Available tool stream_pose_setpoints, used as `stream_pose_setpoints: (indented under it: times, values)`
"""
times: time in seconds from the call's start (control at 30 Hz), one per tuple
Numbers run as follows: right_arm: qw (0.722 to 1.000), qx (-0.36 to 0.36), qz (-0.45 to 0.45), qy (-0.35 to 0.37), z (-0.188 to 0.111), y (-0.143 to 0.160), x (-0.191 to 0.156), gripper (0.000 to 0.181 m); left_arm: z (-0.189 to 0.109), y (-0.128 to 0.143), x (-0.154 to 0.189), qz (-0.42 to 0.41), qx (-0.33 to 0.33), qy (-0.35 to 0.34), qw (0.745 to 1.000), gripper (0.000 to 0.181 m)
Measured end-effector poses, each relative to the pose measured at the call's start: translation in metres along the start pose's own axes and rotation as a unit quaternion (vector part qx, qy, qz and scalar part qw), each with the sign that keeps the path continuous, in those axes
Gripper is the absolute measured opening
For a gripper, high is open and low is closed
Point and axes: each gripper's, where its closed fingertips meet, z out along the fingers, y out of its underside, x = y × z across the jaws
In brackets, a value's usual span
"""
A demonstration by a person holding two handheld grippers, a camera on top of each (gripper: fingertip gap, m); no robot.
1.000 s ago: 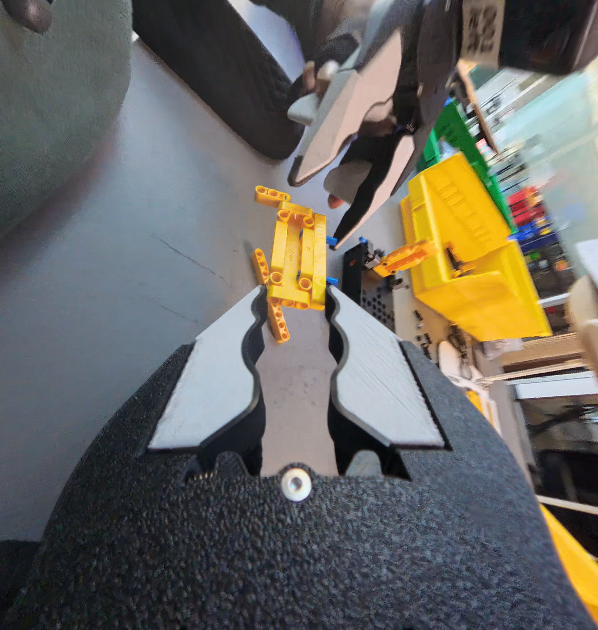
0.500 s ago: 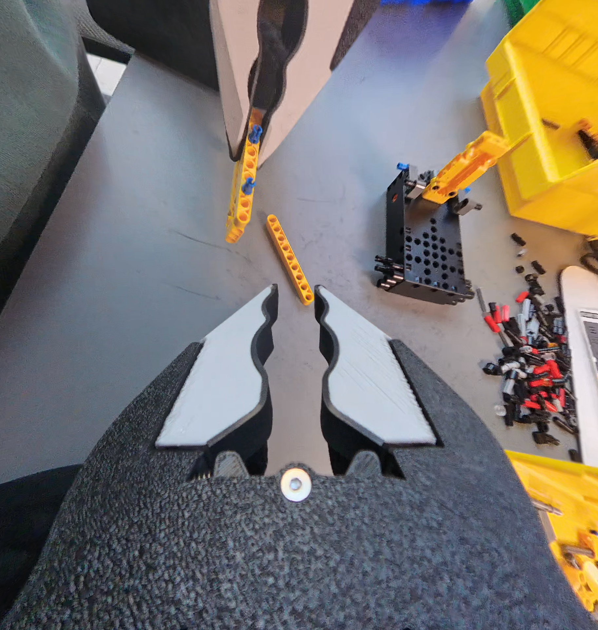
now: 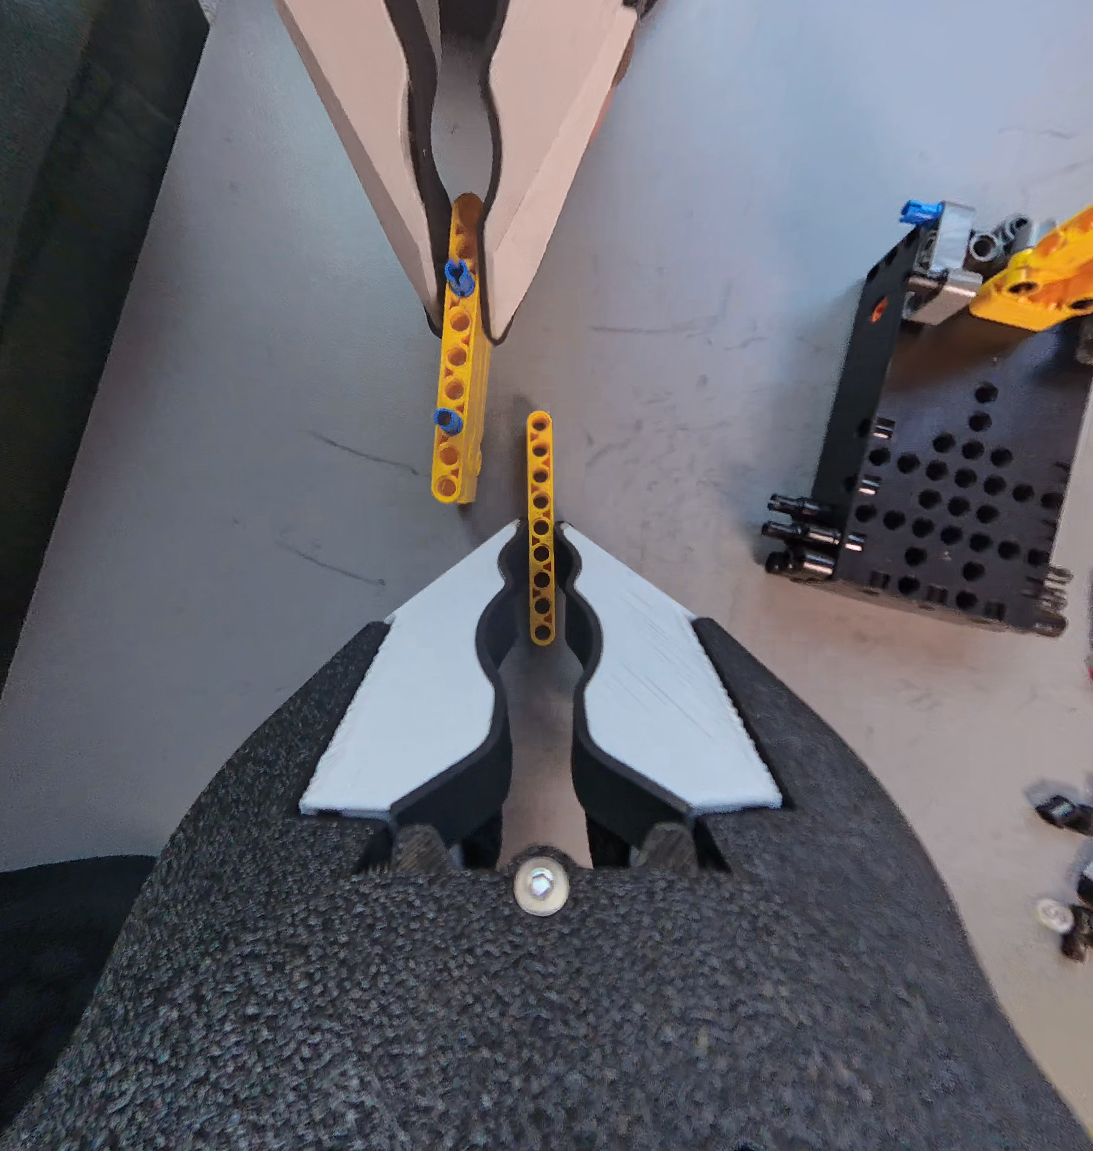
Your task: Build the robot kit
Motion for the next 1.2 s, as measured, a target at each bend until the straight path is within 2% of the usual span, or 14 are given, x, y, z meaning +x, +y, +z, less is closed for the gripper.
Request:
stream_pose_setpoints:
  times: [0.07,0.2,0.57,0.77,1.2]
  values:
    - [1.000,0.002,0.012,0.016,-0.006,0.006,-0.001,0.007,0.000,0.010,-0.001,0.005,-0.016,-0.005,1.000,0.019]
    - [0.998,0.038,0.041,0.030,-0.019,0.000,-0.010,0.007,-0.003,0.021,0.003,-0.003,-0.020,0.001,1.000,0.017]
    - [0.985,0.148,0.076,0.041,-0.046,-0.049,-0.017,0.007,0.002,0.009,0.002,0.007,-0.001,-0.002,1.000,0.007]
    - [0.989,0.116,0.076,0.042,-0.026,-0.045,-0.025,0.007,0.005,0.005,-0.001,0.007,0.000,0.000,1.000,0.007]
    - [0.992,0.084,0.076,0.050,-0.025,-0.044,-0.023,0.008,0.006,0.005,-0.001,0.017,0.004,-0.008,1.000,0.007]
